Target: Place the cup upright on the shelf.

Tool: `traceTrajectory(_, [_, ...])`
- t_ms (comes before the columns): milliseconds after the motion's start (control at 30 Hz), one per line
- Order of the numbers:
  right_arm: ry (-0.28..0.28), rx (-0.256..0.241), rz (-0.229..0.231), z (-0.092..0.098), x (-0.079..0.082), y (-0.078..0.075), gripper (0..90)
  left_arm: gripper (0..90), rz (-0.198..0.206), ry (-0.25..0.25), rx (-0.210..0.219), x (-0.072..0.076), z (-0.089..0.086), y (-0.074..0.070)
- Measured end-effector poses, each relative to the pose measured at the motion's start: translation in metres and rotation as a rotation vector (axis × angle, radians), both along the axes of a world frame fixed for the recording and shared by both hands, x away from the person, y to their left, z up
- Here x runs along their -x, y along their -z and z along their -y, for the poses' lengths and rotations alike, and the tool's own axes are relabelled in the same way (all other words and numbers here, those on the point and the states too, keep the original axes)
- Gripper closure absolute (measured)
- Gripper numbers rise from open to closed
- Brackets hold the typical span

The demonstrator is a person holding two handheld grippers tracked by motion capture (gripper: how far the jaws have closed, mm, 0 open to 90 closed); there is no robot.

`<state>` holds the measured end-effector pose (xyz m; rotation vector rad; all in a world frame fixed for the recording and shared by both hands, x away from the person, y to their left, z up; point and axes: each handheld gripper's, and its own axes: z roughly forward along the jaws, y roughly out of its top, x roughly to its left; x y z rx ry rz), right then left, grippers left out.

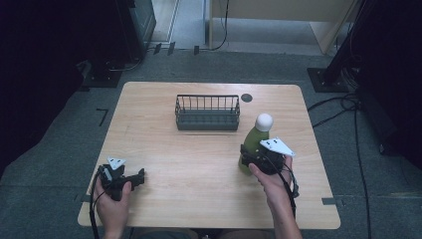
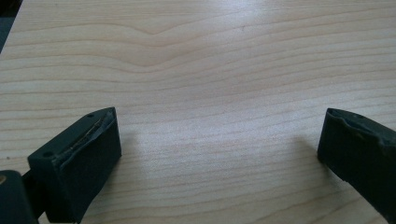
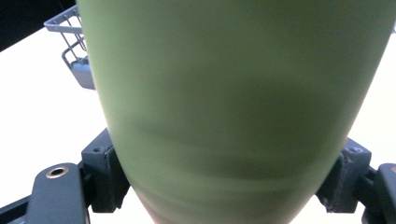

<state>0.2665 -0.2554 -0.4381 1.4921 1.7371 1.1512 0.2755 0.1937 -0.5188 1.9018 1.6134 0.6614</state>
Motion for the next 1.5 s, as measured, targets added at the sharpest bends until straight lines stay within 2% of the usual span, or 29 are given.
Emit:
traceTrajectory(333, [-0.036,0.006,0.022,-0.007,-0.007,-0.014,20.0,0.0,0.001,-0.002,0.002,0.000,0.000,0.000])
traceTrajectory(733, [-0.079,0.020,0.044,-0.025,-0.021,-0.029,20.1,0.0,0.003,-0.003,0.004,0.000,0.000,0.000])
traceTrajectory(800, [-0.086,0.021,0.060,-0.029,-0.024,-0.033,20.1,0.0,0.003,-0.003,0.004,0.000,0.000,0.000])
traceTrajectory(1500, [-0.090,-0.005,0.145,-0.044,-0.050,-0.062,20.1,0.0,0.000,-0.001,0.003,0.000,0.000,0.000])
